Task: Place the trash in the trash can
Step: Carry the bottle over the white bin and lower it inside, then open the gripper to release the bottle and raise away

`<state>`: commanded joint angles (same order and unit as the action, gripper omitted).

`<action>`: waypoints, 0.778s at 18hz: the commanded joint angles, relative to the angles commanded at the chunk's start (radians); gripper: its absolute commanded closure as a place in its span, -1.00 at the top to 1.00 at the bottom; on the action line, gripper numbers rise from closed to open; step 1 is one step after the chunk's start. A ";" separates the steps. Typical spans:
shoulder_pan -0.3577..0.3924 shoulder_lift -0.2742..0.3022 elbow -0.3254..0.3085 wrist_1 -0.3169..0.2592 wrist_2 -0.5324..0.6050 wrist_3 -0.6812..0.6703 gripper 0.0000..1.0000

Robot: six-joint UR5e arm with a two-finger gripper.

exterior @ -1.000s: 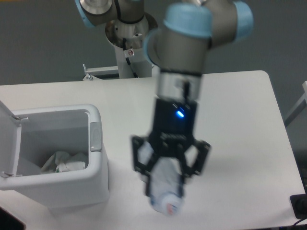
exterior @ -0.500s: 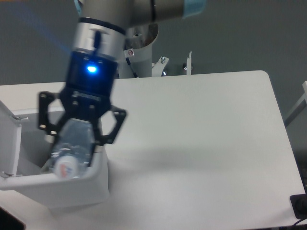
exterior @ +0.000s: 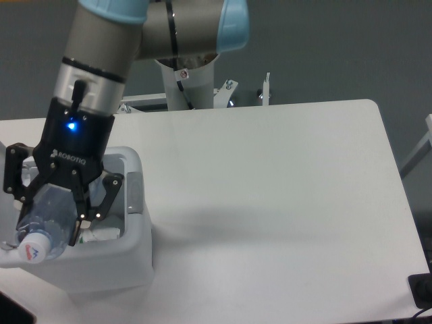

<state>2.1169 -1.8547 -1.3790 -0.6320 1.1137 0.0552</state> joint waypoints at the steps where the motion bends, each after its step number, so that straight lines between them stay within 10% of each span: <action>1: 0.009 0.021 0.000 -0.002 0.000 -0.006 1.00; 14: 0.281 0.097 -0.031 -0.041 0.196 0.182 1.00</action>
<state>2.3975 -1.7579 -1.4097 -0.6732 1.3099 0.2374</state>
